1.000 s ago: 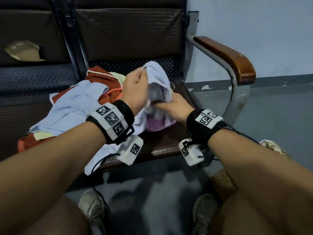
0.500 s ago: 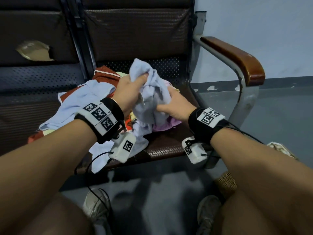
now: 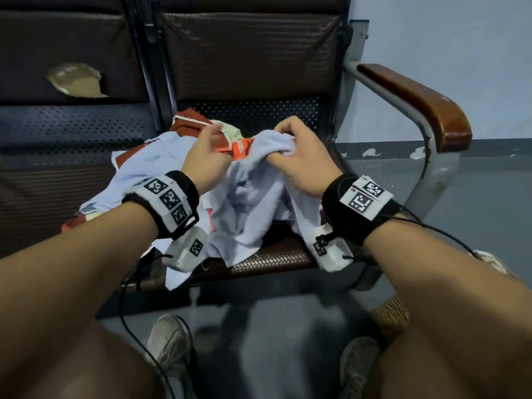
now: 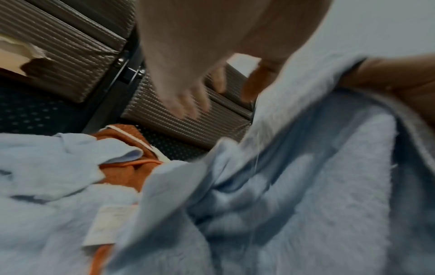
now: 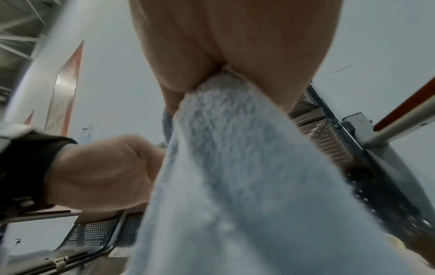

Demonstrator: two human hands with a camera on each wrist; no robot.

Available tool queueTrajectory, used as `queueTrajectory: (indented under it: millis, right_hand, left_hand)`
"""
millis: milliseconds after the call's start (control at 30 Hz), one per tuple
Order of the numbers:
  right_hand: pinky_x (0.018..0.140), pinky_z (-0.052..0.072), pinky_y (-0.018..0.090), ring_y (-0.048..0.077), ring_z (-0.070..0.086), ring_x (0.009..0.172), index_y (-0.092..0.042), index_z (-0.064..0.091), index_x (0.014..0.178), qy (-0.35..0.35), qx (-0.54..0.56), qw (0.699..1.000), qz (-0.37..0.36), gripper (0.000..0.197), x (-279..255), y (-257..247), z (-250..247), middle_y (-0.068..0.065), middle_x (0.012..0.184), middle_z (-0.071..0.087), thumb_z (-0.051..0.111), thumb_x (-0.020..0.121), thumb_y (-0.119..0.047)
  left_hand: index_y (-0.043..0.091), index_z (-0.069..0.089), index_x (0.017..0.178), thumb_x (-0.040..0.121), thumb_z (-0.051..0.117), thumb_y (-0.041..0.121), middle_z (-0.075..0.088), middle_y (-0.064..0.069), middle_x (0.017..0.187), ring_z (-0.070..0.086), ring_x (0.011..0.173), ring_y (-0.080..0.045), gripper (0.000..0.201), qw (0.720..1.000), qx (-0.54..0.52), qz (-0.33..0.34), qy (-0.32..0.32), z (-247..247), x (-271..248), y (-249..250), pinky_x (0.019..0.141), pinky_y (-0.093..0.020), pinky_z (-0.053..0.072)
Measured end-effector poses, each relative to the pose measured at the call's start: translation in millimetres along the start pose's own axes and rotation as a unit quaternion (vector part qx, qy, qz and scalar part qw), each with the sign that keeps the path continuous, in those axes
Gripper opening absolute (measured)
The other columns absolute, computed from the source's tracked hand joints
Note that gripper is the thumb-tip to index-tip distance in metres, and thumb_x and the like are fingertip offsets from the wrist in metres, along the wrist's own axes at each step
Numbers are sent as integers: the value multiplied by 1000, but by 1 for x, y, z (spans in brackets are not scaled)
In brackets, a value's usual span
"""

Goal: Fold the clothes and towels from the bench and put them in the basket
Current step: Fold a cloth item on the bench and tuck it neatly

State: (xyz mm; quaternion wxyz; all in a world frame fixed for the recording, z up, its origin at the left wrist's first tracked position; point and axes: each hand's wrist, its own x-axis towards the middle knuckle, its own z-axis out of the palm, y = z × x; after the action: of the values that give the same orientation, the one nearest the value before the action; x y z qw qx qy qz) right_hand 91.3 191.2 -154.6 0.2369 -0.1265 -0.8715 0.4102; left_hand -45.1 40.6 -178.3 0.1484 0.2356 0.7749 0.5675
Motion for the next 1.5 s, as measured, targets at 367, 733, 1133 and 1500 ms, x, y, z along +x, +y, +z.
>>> queueTrajectory:
  millis: [367,733,1133,1500]
  right_hand:
    - [65,42,28,9,53,71,-10,66,86,87,-78,992,53,18,-4,39,-22,-4,76,62,49,92,-10]
    - [60,38,25,2,48,60,-38,64,71,45,-80,996,-14,28,-14,31,-28,-15,62,58,57,94,-24]
    - [73,42,26,12,51,76,-13,55,97,-90,-135,983,-87,25,-32,13,-19,-2,84,56,41,87,6]
    - [68,41,32,27,59,83,-17,54,75,-92,-151,979,106,13,-27,22,1,3,80,60,51,88,-18]
  left_hand:
    - [29,50,88,91,63,38,56,6,72,53,70,-21,16,925,319,205,11,23,-1,-5,62,-33,41]
    - [1,65,94,100,44,22,61,-15,87,58,85,-26,31,993,119,8,-5,42,1,32,75,-38,43]
    - [4,64,77,89,54,10,63,-19,83,63,82,-26,16,987,-133,-80,43,50,-2,46,75,-39,52]
    - [11,68,74,94,51,3,69,-6,75,67,76,-18,27,986,-157,-26,-53,68,-14,58,71,-29,55]
